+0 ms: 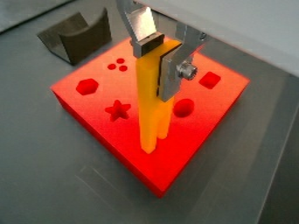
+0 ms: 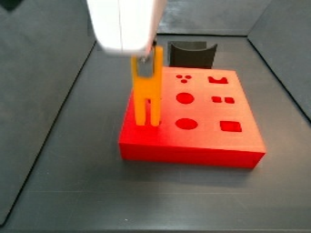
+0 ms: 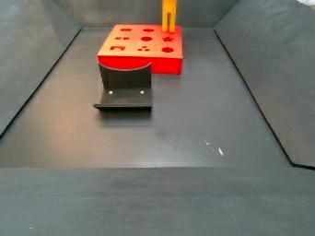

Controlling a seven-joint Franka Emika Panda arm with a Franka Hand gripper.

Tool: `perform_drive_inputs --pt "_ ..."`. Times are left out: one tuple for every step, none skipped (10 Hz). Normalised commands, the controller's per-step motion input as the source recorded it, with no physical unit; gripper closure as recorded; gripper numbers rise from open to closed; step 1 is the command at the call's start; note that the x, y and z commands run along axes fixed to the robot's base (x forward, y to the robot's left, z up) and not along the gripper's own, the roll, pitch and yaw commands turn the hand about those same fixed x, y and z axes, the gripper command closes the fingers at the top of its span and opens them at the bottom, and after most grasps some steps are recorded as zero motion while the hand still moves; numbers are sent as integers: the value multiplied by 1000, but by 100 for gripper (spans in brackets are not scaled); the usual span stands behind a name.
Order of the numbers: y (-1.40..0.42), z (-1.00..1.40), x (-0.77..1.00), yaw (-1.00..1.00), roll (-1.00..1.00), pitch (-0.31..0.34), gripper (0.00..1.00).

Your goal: Insert the square-circle object.

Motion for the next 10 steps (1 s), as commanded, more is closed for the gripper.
perform_drive_inputs --pt "-337 -534 0 -63 0 107 100" --pt "-391 -517 63 -131 0 87 100" --pt "-354 -640 134 -157 0 141 100" --pt "-240 -680 111 -229 60 149 100" --pt "-171 -623 37 -183 209 171 100" --pt "-237 -717 0 -37 243 91 100" --pt "-149 -900 46 -71 140 31 100" --pt "0 -829 57 0 27 9 100" --pt "0 -460 89 -3 21 23 100" --pt "0 0 0 0 0 0 100"
